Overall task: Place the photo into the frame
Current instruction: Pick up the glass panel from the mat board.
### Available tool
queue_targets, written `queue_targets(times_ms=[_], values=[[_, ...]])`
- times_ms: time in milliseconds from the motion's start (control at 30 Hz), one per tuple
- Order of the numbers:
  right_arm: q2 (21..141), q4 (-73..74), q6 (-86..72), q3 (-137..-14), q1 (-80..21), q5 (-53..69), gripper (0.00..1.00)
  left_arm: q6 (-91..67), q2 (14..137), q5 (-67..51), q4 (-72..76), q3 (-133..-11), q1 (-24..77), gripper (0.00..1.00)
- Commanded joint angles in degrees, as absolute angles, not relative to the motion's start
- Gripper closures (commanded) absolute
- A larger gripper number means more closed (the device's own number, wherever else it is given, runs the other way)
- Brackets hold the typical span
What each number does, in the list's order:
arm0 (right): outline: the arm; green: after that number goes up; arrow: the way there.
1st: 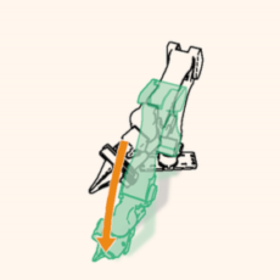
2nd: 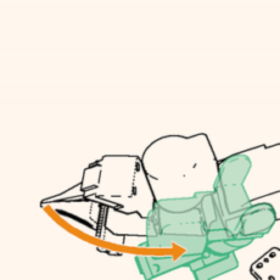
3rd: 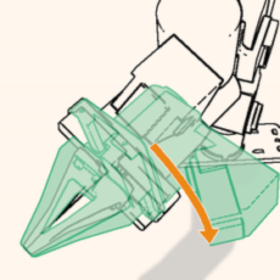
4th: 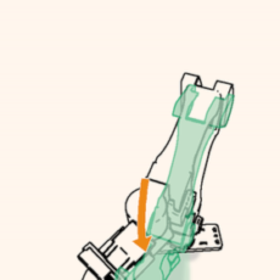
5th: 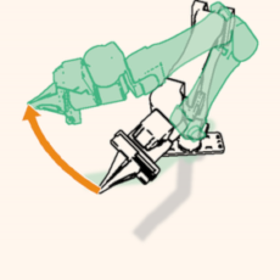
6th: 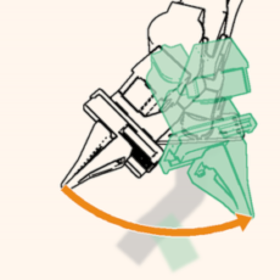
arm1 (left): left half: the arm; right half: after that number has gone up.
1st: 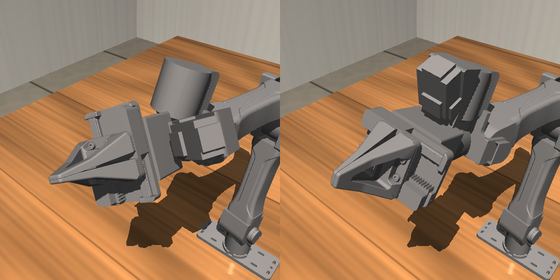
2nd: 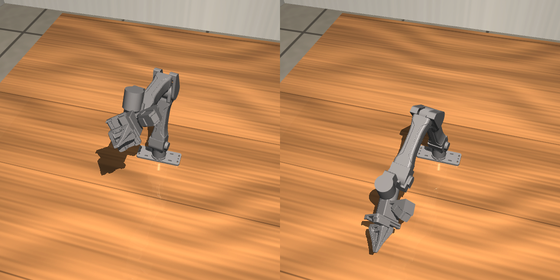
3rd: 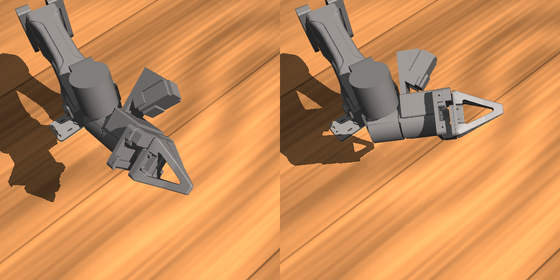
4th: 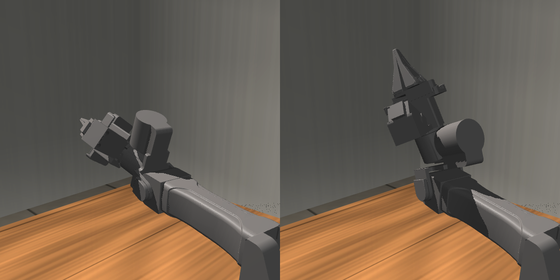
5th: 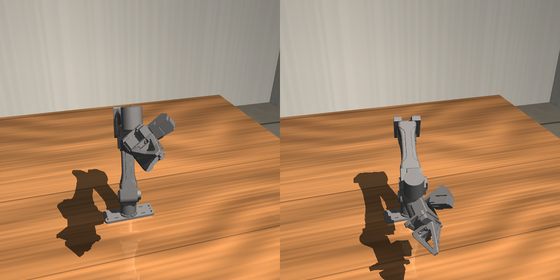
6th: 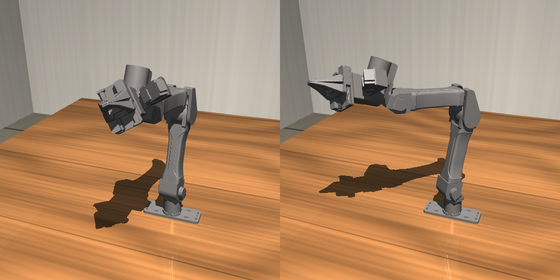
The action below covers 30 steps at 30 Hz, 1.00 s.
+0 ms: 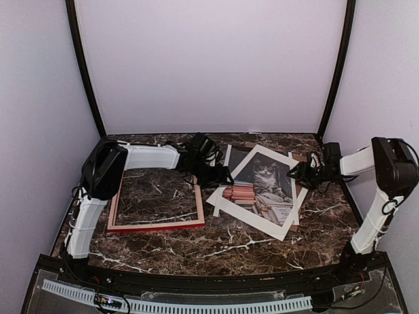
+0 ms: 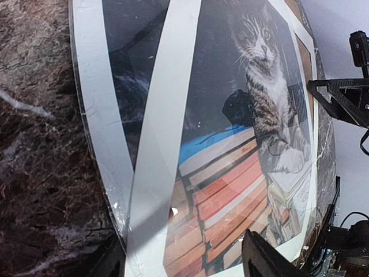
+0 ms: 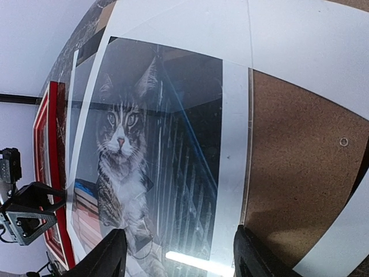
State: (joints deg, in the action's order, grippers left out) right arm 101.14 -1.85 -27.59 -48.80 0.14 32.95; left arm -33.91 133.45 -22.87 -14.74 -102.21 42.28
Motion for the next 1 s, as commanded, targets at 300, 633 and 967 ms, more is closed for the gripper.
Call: queue_targets(times_ms=[300,633,967], values=[[103.10,0.20,-28.49,-45.36,-0.53,41.44,0.47,-35.43,130.78,-25.34,-10.37,-99.27,42.06,0.39],[103.06,0.26,-27.87,-44.02,-0.53,40.31,0.50,-36.96,127.71,-30.96,-1.15,-93.87,39.49,0.46],[103.00,0.26,-27.34,-43.59,-0.54,39.77,0.50,-34.89,127.51,-36.33,3.74,-93.66,38.97,0.40]])
